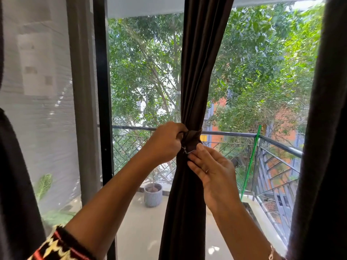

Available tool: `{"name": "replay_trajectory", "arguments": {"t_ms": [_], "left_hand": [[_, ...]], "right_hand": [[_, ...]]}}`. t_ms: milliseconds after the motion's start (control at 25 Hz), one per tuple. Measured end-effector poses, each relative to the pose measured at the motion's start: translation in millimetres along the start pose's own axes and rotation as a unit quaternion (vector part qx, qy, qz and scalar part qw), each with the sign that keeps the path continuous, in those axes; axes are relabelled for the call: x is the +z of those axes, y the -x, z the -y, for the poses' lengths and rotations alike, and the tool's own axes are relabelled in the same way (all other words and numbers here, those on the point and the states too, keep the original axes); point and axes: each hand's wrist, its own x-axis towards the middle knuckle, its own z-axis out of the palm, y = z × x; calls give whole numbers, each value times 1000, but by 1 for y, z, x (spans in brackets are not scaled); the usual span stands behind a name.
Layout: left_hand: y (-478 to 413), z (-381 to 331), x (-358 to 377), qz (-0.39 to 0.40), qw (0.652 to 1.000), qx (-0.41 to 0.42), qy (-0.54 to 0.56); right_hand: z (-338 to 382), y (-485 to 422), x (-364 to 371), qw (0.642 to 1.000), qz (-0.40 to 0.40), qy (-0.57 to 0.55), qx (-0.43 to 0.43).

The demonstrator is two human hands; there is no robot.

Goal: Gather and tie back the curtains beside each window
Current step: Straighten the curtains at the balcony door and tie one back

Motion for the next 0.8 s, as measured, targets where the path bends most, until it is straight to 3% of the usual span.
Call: {"name": "replay_trajectory", "arguments": {"t_ms": [120, 240, 360, 600, 800], "left_hand": [[6, 1, 1, -12, 994, -14, 111], [10, 1, 2, -89, 972, -35, 215], [6, 6, -2, -156, 969, -28, 191], [4, 12, -2, -157, 972, 5, 177], [-11, 14, -3, -204, 966, 22, 155]], "right_hand": [[4, -9, 6, 999, -28, -27, 11], [5, -16, 3, 998, -54, -7, 11], [7, -20, -8, 996, -90, 0, -2], [10, -22, -27, 996, -66, 56, -2], [40, -46, -19, 980, -84, 124, -134]]}}
